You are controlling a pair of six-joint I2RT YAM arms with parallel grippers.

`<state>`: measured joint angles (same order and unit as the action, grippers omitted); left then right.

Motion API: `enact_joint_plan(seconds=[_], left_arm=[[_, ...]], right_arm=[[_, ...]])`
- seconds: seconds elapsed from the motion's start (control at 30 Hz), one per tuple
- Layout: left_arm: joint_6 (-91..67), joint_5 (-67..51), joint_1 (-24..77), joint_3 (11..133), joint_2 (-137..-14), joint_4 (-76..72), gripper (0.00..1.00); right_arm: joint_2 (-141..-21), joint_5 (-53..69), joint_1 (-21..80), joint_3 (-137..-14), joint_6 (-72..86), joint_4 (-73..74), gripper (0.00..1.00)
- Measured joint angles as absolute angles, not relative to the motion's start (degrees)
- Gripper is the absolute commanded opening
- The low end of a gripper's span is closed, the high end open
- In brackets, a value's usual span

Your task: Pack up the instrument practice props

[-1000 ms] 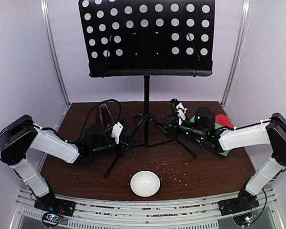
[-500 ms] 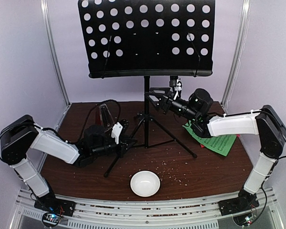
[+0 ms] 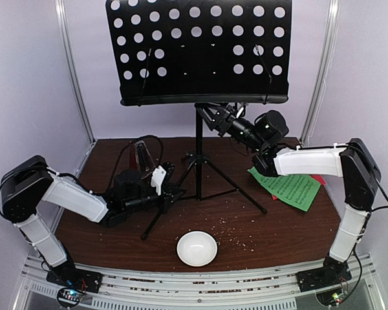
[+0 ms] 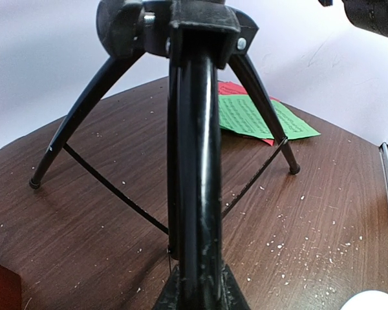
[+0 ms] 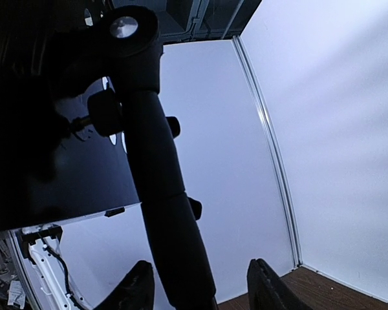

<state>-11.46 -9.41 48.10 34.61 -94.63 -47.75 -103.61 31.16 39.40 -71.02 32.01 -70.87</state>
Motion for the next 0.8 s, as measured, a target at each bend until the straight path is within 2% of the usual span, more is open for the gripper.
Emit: enact_joint_plan(seconds=[0.13, 0.27, 0.37, 0.8], left_arm=[[-11.5, -9.4, 48.1, 34.6, -94.7, -48.0, 0.00], [-11.5, -9.5, 48.1, 34.6, -94.8, -48.4, 0.00], [-11.5, -9.6, 48.1, 34.6, -94.8, -48.7, 0.00], [-11.4, -10.1, 48.2, 36.8, -94.8, -51.8, 0.00]], right_arm=[[-105.1, 31.7, 39.4, -72.3, 33.9, -72.6, 0.21], [-105.7, 34.2, 39.2, -72.5, 32.4, -74.9, 0.07], [-105.7, 34.9, 39.2, -72.4, 32.3, -75.0, 0.04], [-103.6, 35.1, 39.4, -70.7, 28.6, -71.8, 0.02]])
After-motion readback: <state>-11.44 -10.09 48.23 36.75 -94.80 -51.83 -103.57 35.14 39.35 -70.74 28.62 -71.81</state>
